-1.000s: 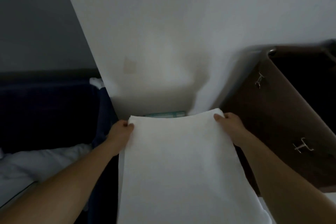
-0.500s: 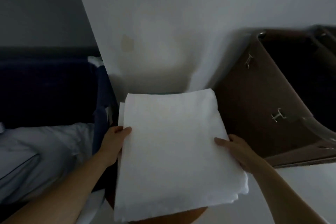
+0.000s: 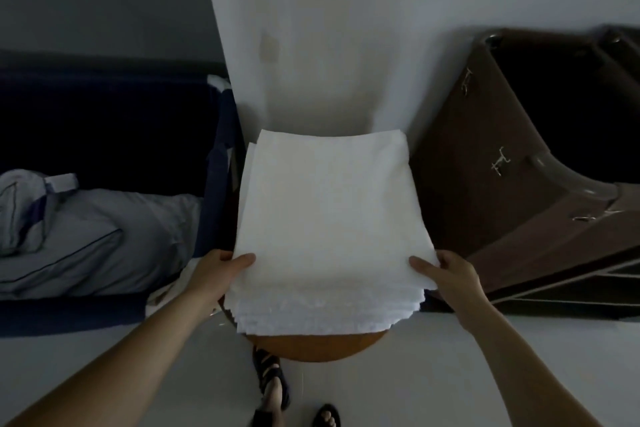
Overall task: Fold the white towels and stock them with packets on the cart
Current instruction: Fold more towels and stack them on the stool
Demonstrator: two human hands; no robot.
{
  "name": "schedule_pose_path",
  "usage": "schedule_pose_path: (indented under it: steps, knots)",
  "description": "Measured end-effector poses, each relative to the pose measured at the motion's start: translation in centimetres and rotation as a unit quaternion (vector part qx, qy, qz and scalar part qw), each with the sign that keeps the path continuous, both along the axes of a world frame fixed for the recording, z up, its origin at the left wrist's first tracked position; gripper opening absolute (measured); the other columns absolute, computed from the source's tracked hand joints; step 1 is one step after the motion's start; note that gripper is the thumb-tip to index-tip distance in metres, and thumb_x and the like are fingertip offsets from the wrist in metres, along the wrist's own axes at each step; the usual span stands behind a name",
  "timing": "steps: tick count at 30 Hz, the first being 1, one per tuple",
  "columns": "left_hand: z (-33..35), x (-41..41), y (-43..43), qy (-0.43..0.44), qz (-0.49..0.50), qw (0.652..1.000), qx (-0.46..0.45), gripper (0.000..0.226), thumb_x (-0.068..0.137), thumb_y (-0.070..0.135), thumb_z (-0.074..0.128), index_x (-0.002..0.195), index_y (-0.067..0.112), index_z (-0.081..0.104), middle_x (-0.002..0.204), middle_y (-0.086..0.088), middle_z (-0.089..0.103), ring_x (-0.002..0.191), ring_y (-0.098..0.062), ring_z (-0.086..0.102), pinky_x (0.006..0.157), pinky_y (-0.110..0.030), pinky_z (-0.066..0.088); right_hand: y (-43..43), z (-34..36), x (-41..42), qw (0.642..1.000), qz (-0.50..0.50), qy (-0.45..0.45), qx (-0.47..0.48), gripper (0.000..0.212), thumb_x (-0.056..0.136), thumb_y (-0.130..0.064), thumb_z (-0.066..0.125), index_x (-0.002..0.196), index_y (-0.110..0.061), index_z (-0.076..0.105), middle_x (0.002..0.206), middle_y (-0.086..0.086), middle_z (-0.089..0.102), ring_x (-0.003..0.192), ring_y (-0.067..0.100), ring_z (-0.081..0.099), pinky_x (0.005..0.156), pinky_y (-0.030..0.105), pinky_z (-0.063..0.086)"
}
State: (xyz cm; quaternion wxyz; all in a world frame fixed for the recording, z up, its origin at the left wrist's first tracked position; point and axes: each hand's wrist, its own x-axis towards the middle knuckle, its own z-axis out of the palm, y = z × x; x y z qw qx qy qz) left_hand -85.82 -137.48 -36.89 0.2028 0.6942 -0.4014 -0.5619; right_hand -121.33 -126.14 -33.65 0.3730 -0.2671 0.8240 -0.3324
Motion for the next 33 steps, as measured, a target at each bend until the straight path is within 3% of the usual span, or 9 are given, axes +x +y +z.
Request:
schedule_pose_path:
  steps: [5,7,9,15,18,21,25,30,33]
  knots:
    - [1.7,-1.2,0.3,0.0,0.039,0.995,-0.097,0.007,0.093,0.022,0.065,0.093,0.015,0.063,0.096,-0.007,0.068,0.084,-0.025,0.065,0.073,-0.038,0.055,0.1,0.7,0.3,0.998,0.003,0.031,-0.045,0.024,0.088,-0.031,0.071,0.082,-0.009,0.067,0.081,0.018,0.067,0.071,0.03,0.061,0.065,0.042,0.053]
    - [2.1,-1.2,-0.2,-0.044,0.037,0.985,-0.163,0.021,0.095,0.026,0.062,0.108,0.009,0.062,0.102,-0.007,0.067,0.088,-0.023,0.064,0.068,-0.032,0.049,-0.5,1.2,-0.2,0.996,-0.008,0.055,-0.064,0.023,0.093,-0.03,0.064,0.081,-0.011,0.067,0.076,0.009,0.065,0.07,0.024,0.057,0.055,0.03,0.046]
    - [1.7,-1.1,0.1,-0.099,0.021,0.976,-0.191,0.031,0.097,0.028,0.059,0.119,0.006,0.057,0.107,-0.007,0.065,0.092,-0.024,0.062,0.069,-0.032,0.045,-0.8,0.9,-0.3,0.995,-0.007,0.083,-0.054,0.02,0.095,-0.03,0.062,0.084,-0.014,0.067,0.074,0.0,0.061,0.074,0.023,0.055,0.058,0.03,0.041]
    - [-1.9,-0.6,1.4,-0.15,-0.009,0.987,-0.061,0.048,0.09,0.042,0.064,0.118,0.003,0.059,0.097,-0.009,0.068,0.081,-0.028,0.065,0.073,-0.042,0.057,0.4,-2.6,0.8,0.994,-0.009,0.098,0.05,0.028,0.09,-0.038,0.06,0.097,-0.011,0.062,0.088,0.005,0.064,0.078,0.024,0.057,0.067,0.032,0.042]
    - [-1.2,-1.4,1.0,-0.142,-0.016,0.989,-0.025,0.039,0.091,0.038,0.06,0.104,0.002,0.057,0.094,-0.011,0.065,0.085,-0.032,0.063,0.081,-0.041,0.056,-0.2,-2.6,0.6,0.996,-0.025,0.06,0.057,0.048,0.078,-0.059,0.059,0.093,-0.014,0.057,0.095,0.011,0.066,0.077,0.026,0.06,0.063,0.037,0.053]
    - [-0.5,-1.8,0.5,-0.133,-0.043,0.99,0.021,0.038,0.091,0.038,0.057,0.102,0.001,0.059,0.094,-0.014,0.066,0.084,-0.033,0.064,0.076,-0.035,0.055,-1.2,-1.9,0.3,0.996,-0.014,-0.004,0.089,0.052,0.084,-0.056,0.063,0.103,-0.008,0.061,0.093,0.009,0.065,0.086,0.03,0.065,0.069,0.041,0.058]
    - [0.1,-1.6,-0.7,-0.151,-0.067,0.986,0.016,0.029,0.087,0.033,0.062,0.095,0.005,0.062,0.092,-0.014,0.069,0.083,-0.033,0.068,0.081,-0.046,0.059,-2.5,-1.8,0.1,0.992,0.013,0.031,0.119,0.063,0.081,-0.059,0.064,0.114,-0.006,0.059,0.099,0.009,0.064,0.09,0.031,0.064,0.081,0.046,0.058]
    - [0.0,-1.3,-0.5,-0.192,-0.076,0.978,0.007,0.054,0.093,0.041,0.059,0.124,-0.003,0.05,0.108,-0.017,0.065,0.092,-0.033,0.064,0.083,-0.043,0.057,-3.1,-1.6,0.8,0.984,0.04,0.122,0.12,0.063,0.091,-0.058,0.052,0.122,-0.004,0.049,0.104,0.009,0.058,0.096,0.032,0.059,0.081,0.041,0.05]
    - [-0.1,-1.3,0.1,-0.244,-0.143,0.959,-0.019,0.046,0.099,0.039,0.053,0.124,0.0,0.047,0.112,-0.017,0.061,0.091,-0.028,0.058,0.078,-0.036,0.051,-3.0,-1.9,0.8,0.986,0.055,0.127,0.092,0.057,0.096,-0.055,0.046,0.119,-0.003,0.048,0.102,0.009,0.057,0.09,0.029,0.055,0.074,0.035,0.042]
